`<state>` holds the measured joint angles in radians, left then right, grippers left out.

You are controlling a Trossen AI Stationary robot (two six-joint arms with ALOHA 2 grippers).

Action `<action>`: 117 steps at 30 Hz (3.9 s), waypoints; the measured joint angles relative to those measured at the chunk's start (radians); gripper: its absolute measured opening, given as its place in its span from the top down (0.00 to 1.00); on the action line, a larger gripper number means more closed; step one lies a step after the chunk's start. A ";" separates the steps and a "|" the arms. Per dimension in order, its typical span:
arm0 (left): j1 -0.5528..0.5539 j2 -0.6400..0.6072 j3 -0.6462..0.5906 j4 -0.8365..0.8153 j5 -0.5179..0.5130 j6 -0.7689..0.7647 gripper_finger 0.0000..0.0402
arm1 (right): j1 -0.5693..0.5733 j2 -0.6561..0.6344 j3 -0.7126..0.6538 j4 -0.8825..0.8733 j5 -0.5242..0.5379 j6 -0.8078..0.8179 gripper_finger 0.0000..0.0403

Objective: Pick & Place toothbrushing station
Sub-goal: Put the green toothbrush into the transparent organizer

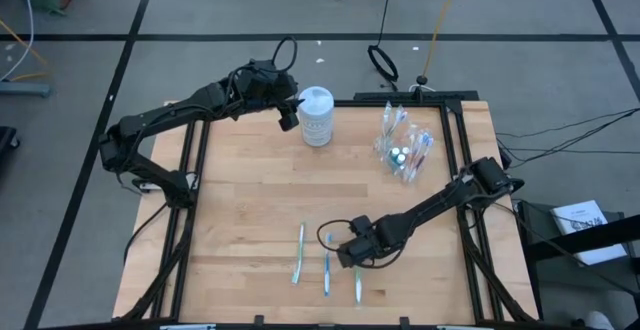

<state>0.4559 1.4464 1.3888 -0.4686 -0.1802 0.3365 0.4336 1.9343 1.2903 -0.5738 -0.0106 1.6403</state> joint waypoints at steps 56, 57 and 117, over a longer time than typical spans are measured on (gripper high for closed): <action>-0.031 0.019 0.000 -0.006 0.128 -0.089 0.43 | -0.324 -0.709 -0.466 -0.460 1.266 -0.344 0.99; -0.031 0.019 0.000 -0.006 0.129 -0.089 0.43 | -0.332 -0.716 -0.511 -0.388 1.266 -0.352 0.99; -0.032 0.020 0.000 -0.015 0.129 -0.110 0.43 | -0.353 -0.991 -0.743 -0.021 0.861 -0.757 0.89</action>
<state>0.4240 1.4662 1.3891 -0.4834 -0.0517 0.2264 0.0803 0.9432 0.5468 -0.5950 0.8505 0.8836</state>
